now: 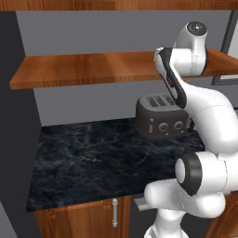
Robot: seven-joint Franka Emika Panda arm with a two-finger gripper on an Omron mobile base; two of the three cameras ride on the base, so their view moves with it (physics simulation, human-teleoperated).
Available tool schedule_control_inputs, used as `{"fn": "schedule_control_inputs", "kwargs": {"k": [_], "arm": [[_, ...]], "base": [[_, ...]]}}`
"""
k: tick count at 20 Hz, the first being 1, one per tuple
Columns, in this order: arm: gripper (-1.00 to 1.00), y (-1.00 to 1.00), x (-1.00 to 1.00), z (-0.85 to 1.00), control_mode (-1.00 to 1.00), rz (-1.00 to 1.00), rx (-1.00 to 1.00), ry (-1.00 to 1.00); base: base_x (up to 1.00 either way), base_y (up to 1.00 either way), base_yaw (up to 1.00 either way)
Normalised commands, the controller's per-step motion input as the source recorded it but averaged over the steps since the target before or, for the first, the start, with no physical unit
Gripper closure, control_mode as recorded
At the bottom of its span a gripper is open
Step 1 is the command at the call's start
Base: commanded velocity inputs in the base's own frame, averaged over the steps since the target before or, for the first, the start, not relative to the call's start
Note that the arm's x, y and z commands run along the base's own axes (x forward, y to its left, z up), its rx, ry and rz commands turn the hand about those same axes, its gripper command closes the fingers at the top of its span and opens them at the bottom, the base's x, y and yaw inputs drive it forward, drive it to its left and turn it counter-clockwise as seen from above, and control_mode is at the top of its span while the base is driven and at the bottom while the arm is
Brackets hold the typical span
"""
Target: Open the cabinet. Pick the sponge and place it next to the sink. Then close the cabinet.
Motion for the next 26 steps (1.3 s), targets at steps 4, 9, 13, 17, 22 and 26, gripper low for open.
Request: {"fn": "schedule_control_inputs", "kwargs": {"k": [4, 9, 13, 17, 22, 26], "arm": [[1.00, -0.15, -1.00, 0.00, -1.00, 0.00, 0.02, -0.04], [1.00, -0.13, -1.00, 0.00, -1.00, 0.00, 0.01, -0.01], [1.00, 0.00, -1.00, -0.01, -1.00, 0.03, 0.01, 0.00], [1.00, 0.00, -1.00, -0.02, -1.00, 0.03, 0.00, 0.01], [1.00, 0.00, -0.97, -0.17, -1.00, 0.03, 0.00, 0.01], [1.00, 0.00, -0.82, -0.35, -1.00, 0.02, 0.00, 0.03]], "base": [[0.00, 0.00, 0.00], [0.00, 0.00, 0.00], [0.00, 0.00, 0.00], [0.00, 0.00, 0.00], [0.00, 0.00, 0.00], [0.00, 0.00, 0.00]]}}
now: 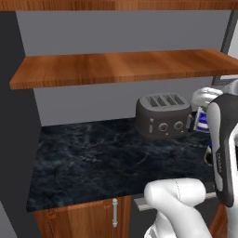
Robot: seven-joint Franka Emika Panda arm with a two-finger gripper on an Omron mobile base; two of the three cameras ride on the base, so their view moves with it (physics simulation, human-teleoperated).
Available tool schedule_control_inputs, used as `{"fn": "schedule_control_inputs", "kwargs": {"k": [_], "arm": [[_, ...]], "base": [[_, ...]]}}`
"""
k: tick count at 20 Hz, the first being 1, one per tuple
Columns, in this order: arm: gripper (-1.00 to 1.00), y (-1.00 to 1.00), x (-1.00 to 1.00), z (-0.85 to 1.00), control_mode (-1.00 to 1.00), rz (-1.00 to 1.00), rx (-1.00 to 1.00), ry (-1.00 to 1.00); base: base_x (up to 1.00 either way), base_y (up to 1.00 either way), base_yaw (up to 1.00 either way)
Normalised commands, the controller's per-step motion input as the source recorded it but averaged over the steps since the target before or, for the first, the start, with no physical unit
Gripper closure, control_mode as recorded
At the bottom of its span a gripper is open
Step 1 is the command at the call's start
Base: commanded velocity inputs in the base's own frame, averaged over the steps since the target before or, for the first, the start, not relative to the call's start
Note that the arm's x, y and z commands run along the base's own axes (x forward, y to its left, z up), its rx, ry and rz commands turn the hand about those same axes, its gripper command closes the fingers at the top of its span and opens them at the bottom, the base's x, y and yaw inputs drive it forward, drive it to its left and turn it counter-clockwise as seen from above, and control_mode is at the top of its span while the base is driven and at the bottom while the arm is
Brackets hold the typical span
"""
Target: Open the cabinet. Pick the sponge and place it next to the sink. Then close the cabinet.
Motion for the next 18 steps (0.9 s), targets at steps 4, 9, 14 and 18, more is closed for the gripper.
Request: {"fn": "schedule_control_inputs", "kwargs": {"k": [4, 9, 14, 18], "arm": [[1.00, 0.00, -0.60, -0.20, -1.00, 0.00, 0.00, 0.13], [1.00, 0.00, -0.01, 0.00, -1.00, 0.00, 0.00, 0.02], [1.00, 0.00, 0.00, 0.00, -1.00, 0.00, 0.00, 0.00], [1.00, 0.00, 0.00, 0.00, -1.00, 0.00, 0.00, 0.00]], "base": [[0.00, 0.00, 0.00], [0.00, 0.00, 0.00], [0.00, 0.00, 0.00], [0.00, 0.00, 0.00]]}}
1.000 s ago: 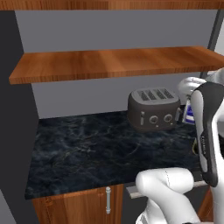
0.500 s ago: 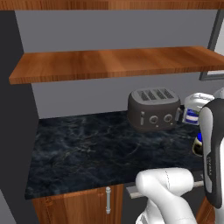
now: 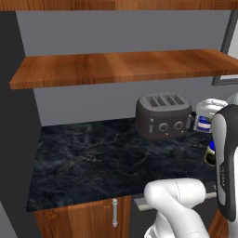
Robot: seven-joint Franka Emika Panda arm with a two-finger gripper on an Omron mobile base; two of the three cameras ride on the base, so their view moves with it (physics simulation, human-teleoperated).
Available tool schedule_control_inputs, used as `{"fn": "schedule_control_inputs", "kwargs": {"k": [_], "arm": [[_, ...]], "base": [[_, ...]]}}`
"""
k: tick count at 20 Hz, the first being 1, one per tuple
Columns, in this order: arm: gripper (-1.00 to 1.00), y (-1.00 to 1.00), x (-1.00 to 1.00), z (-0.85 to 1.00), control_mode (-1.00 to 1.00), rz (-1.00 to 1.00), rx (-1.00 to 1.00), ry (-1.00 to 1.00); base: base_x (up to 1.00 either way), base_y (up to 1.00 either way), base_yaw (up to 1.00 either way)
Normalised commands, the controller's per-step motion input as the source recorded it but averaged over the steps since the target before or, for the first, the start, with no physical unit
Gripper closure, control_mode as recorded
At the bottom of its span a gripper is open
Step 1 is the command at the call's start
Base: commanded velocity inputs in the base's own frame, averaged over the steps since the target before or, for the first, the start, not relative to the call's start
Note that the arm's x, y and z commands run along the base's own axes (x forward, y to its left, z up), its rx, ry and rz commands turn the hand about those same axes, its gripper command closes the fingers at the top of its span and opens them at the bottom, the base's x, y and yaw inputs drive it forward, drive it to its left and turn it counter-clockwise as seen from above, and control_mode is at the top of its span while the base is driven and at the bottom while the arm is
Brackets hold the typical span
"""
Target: Open the cabinet. Pick the sponge and place it next to the sink. Then close the cabinet.
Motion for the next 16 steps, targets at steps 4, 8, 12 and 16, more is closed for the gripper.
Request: {"fn": "schedule_control_inputs", "kwargs": {"k": [4, 8, 12, 16], "arm": [[1.00, 0.00, -0.01, 0.00, -1.00, 0.00, 0.00, 0.00], [1.00, 0.00, 0.00, 0.00, 1.00, 0.00, 0.00, 0.00], [1.00, 0.00, 0.00, 0.00, 1.00, 0.00, 0.00, 0.00], [1.00, 0.00, 0.00, 0.00, 1.00, 0.00, 0.00, 0.00]], "base": [[0.00, 0.00, 0.00], [-0.56, -0.18, -0.01], [-0.72, -0.67, -0.12], [-0.06, -0.92, -0.07]]}}
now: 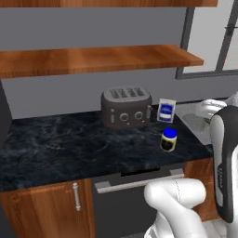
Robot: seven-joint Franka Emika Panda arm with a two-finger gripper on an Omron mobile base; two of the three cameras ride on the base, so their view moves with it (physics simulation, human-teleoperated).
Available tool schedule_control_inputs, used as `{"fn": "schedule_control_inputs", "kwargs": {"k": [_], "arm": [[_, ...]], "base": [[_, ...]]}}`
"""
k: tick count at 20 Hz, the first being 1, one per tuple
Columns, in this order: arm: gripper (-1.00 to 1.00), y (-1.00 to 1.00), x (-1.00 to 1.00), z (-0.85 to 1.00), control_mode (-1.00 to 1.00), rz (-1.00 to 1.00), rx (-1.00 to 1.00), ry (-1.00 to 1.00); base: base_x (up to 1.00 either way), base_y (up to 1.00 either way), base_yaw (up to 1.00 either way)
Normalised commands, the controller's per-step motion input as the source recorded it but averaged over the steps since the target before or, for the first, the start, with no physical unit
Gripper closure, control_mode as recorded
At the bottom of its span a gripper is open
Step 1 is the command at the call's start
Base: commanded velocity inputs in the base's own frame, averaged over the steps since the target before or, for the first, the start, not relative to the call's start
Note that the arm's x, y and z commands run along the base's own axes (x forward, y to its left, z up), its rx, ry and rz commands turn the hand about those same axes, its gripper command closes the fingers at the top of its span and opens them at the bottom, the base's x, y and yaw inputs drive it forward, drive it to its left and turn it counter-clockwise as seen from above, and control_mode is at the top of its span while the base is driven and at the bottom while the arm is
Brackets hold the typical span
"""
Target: Open the cabinet. Pick the sponge and place it next to the sink. Then close the cabinet.
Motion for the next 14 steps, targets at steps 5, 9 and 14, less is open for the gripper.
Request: {"fn": "schedule_control_inputs", "kwargs": {"k": [5, 9, 14], "arm": [[1.00, 0.00, 0.00, 0.00, 1.00, 0.00, 0.00, 0.00], [1.00, 0.00, 0.00, 0.00, 1.00, 0.00, 0.00, 0.00], [1.00, 0.00, 0.00, 0.00, 1.00, 0.00, 0.00, 0.00]], "base": [[0.34, -1.00, 0.00], [0.42, -1.00, 0.00], [0.50, -1.00, 0.00]]}}
